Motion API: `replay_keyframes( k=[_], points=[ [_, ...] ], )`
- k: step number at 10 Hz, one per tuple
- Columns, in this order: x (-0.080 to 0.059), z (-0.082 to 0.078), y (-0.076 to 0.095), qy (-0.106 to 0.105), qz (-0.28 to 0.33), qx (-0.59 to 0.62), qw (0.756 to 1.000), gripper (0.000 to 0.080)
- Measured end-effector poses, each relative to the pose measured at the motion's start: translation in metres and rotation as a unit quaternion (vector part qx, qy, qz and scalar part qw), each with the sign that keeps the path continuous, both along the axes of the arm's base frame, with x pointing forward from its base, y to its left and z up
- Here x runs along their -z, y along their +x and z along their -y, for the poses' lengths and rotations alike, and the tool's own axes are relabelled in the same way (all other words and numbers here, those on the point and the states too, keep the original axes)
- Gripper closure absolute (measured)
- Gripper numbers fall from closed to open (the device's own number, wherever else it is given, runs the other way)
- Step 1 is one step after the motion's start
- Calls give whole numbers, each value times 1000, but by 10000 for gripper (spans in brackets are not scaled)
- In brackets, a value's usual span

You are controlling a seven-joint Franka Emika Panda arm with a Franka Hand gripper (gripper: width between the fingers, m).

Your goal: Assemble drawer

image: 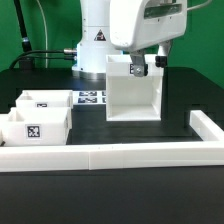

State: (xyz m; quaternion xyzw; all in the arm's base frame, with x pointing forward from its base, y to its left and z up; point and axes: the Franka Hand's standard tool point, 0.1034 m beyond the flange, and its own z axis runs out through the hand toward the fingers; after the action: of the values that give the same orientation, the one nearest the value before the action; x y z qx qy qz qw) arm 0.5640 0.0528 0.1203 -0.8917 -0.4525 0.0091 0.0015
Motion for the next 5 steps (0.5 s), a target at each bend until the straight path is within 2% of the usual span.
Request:
replay_keyframes(
  k=[5],
  points=[
    [0,0,0,0,0,0,1000,150]
  ],
)
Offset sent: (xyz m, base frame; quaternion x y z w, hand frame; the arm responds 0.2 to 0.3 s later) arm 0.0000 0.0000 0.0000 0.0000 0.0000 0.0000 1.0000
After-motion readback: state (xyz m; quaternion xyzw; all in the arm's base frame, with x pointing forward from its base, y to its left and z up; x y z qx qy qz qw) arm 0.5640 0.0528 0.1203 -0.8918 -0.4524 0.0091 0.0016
